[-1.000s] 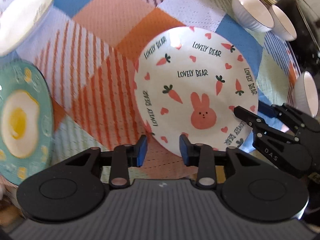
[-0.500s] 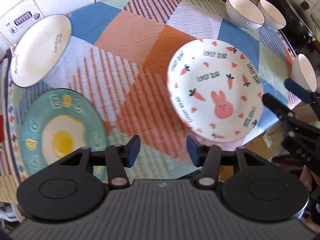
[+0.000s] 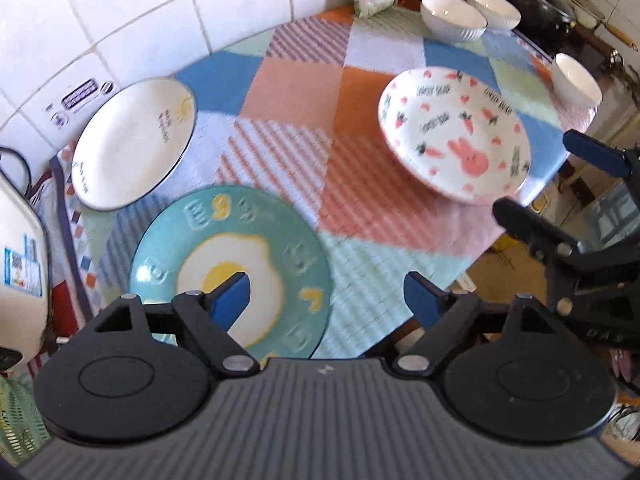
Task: Organize plates and bowls
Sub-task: 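Move the left gripper to the teal egg plate and grasp its rim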
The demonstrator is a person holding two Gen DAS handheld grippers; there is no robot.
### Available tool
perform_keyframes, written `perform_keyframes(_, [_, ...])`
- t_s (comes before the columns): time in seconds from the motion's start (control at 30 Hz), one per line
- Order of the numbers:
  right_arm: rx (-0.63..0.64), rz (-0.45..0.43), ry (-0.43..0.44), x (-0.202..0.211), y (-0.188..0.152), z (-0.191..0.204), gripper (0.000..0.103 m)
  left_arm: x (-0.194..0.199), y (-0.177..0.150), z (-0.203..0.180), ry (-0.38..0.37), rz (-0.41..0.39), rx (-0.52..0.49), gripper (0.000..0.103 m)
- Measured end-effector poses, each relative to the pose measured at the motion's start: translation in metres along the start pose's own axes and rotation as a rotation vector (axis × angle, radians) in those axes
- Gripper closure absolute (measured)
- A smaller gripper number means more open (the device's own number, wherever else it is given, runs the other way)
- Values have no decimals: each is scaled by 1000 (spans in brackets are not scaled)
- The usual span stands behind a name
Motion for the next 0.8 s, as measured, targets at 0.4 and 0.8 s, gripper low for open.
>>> perform_keyframes(0.4, [-109, -9, 96, -11, -13, 84, 5, -12, -46, 118, 149, -51, 118, 10])
perform_keyframes(0.8, [-266, 172, 112, -86, -53, 119, 14, -57, -84, 165, 49, -5, 313, 10])
Point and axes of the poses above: each gripper's, at about its wrist camera, not at the fingertips, and x roughly against the way its jaws point, z to its left, y to its top, the point moved 9 cm from there along -x, roughly the way its jaws point, and after that the axes turned 5 degrees about y, right-handed, at the moved point
